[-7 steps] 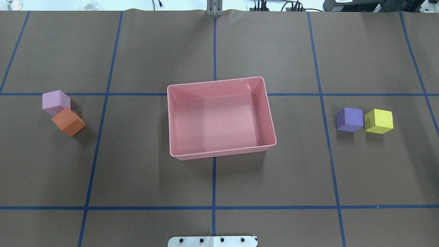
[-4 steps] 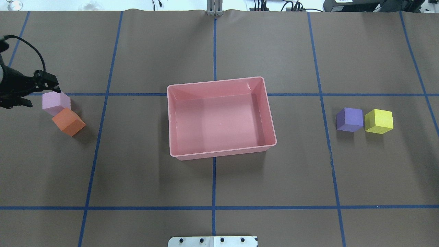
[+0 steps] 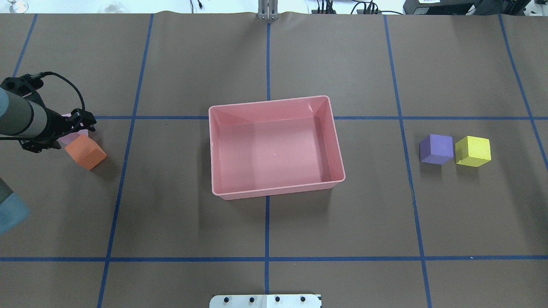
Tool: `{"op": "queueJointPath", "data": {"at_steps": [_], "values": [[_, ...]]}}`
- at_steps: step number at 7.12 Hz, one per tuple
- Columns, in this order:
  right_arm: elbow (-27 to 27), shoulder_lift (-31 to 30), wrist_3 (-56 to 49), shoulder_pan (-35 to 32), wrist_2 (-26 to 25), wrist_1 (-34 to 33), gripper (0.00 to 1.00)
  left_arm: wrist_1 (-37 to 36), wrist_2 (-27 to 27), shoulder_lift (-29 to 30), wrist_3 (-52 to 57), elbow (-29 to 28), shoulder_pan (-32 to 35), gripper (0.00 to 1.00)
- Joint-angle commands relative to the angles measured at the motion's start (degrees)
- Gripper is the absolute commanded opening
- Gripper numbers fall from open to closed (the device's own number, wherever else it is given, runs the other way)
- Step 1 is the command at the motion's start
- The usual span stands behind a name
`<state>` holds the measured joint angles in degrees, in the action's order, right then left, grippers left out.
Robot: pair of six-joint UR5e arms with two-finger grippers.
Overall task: Place blocks into pink bin with both arms
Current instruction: 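Lower the left gripper onto the orange cube and close on it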
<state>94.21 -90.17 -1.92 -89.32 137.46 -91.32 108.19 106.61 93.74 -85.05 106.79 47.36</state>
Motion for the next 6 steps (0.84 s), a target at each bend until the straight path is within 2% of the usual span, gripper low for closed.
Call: {"op": "queueJointPath", "data": {"at_steps": [1, 6], "values": [[-0.2, 0.0, 0.0, -0.1, 0.0, 0.0, 1.0, 0.3, -2.3, 0.1, -0.6, -1.6, -2.2, 1.0], [-0.1, 0.0, -0.2, -0.1, 0.0, 0.0, 1.0, 0.4, -2.3, 1.0, -0.6, -5.3, -3.5, 1.0]]}}
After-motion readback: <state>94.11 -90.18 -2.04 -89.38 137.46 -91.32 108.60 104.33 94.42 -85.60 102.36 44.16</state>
